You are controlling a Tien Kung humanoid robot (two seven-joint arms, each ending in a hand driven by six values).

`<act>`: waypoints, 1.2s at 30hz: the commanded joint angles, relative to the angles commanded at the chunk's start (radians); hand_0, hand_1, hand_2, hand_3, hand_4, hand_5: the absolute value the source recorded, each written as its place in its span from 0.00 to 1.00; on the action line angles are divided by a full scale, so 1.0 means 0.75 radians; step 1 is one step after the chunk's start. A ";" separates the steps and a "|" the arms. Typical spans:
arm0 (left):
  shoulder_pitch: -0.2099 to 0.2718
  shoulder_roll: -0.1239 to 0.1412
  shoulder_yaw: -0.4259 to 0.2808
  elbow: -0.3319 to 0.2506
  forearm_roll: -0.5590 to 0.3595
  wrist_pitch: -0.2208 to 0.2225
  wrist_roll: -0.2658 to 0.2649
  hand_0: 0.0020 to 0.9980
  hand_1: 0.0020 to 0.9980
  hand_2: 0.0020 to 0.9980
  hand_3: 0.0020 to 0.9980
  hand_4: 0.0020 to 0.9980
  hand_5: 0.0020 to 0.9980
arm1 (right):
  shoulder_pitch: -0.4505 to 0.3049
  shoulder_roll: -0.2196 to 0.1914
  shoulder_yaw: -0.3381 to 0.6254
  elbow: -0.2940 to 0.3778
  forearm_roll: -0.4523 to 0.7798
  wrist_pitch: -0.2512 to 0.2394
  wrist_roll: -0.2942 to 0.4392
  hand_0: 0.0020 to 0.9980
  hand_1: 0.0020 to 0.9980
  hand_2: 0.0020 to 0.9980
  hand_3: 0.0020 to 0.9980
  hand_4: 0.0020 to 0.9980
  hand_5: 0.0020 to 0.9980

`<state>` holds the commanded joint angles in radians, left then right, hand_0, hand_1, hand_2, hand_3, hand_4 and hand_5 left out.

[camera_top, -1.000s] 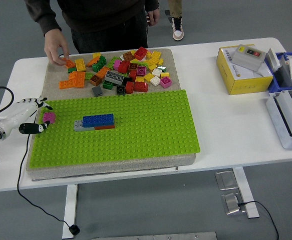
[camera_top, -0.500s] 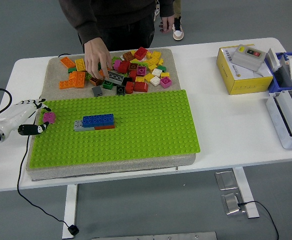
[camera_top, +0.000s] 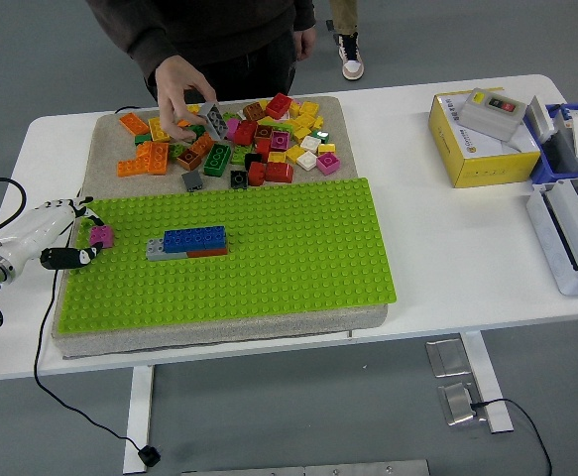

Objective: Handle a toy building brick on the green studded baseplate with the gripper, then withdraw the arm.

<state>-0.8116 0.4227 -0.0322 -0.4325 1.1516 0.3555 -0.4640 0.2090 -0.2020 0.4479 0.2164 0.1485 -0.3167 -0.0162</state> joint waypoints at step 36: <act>0.196 0.187 -0.501 -0.566 0.098 -0.034 0.033 0.99 0.98 0.96 0.58 0.56 0.29 | -0.030 -0.007 0.000 -0.015 0.025 0.001 0.025 0.60 0.53 0.65 0.55 0.61 1.00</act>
<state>-0.6644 0.5628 -0.4077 -0.8568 1.2254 0.3300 -0.4393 0.1865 -0.2072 0.4477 0.2055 0.1676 -0.3156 0.0024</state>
